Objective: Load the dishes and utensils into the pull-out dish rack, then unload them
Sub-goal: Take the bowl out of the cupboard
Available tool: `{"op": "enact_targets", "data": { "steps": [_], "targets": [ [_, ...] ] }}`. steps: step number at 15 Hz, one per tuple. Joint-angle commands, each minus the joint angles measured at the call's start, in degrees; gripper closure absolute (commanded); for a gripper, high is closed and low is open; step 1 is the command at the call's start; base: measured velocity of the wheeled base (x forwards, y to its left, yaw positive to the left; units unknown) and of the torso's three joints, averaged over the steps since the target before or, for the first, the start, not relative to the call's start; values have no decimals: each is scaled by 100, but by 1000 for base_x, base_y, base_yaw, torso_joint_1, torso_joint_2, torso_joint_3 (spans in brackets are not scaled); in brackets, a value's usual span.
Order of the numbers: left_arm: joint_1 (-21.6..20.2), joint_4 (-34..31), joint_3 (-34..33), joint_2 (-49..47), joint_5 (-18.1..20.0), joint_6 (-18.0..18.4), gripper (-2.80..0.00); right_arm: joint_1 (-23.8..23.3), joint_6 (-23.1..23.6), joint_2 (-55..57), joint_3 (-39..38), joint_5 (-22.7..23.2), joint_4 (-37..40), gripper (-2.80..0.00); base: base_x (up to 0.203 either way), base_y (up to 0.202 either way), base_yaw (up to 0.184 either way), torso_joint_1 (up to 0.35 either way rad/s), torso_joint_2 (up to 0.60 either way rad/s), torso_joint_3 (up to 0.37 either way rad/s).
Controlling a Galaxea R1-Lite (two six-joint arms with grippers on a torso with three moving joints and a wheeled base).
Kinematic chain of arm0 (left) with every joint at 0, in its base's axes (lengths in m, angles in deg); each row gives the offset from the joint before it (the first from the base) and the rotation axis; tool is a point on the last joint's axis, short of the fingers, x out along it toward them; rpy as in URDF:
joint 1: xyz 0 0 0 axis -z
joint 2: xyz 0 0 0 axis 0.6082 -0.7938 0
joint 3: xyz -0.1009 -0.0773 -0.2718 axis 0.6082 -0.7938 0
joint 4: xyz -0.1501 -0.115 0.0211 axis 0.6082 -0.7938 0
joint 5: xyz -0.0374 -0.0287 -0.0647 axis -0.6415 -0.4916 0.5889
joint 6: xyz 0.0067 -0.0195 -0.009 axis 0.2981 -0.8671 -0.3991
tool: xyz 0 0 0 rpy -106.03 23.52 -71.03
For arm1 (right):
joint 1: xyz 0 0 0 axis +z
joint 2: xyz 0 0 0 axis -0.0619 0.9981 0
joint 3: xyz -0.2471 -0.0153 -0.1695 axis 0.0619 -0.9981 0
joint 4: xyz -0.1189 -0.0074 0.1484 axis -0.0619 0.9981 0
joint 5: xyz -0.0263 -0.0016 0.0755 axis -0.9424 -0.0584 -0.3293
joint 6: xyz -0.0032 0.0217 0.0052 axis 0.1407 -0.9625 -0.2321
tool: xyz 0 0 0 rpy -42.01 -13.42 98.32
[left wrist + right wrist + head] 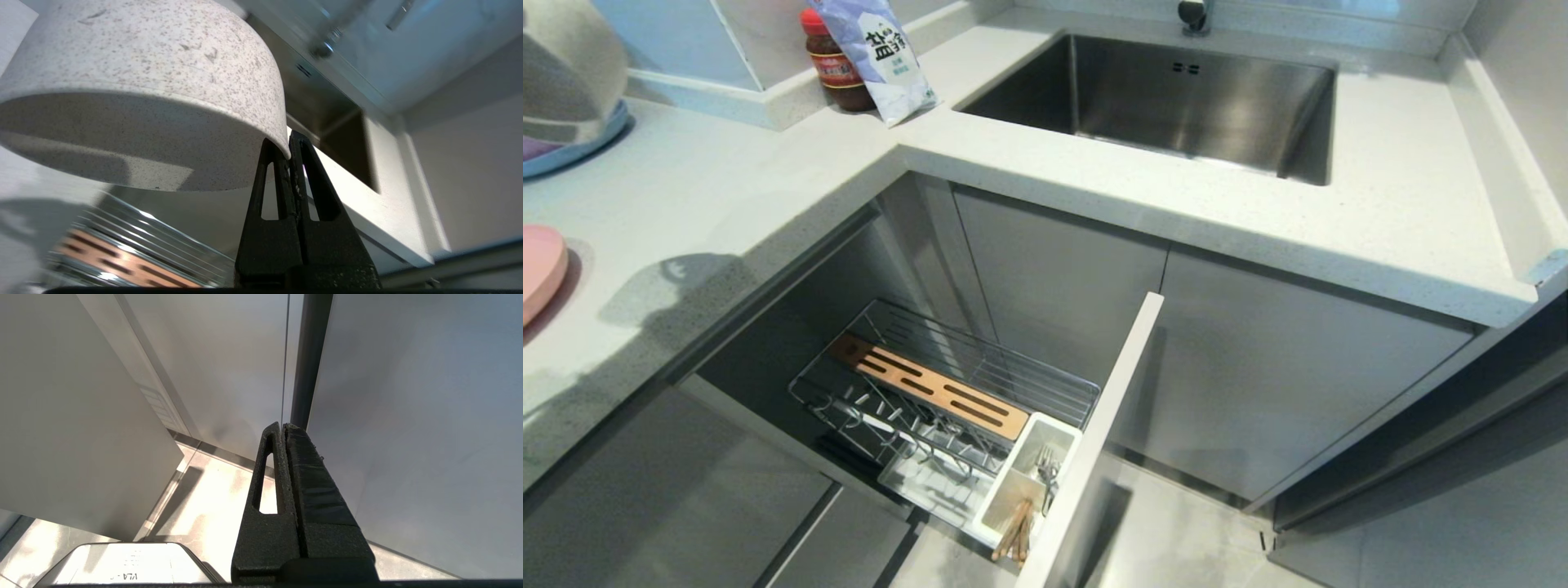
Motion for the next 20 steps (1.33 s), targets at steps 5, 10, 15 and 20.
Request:
{"op": "enact_targets", "data": {
  "steps": [5,10,15,20],
  "targets": [
    [-3581,-155,479,647,1492,127,0,-2,-2,-13,-9,0,-2,0,0,0,0,0,0,0],
    [-6107,-151,737,595,2193,142,0,-2,-2,-13,-9,0,-2,0,0,0,0,0,0,0],
    [-7422,-1201,1917,-195,3234,189,0,-1,-2,-13,-9,0,-2,0,0,0,0,0,0,0],
    [-7592,-3038,3453,-939,3392,244,0,-2,-2,-13,-9,0,-2,0,0,0,0,0,0,0]
  ]
}}
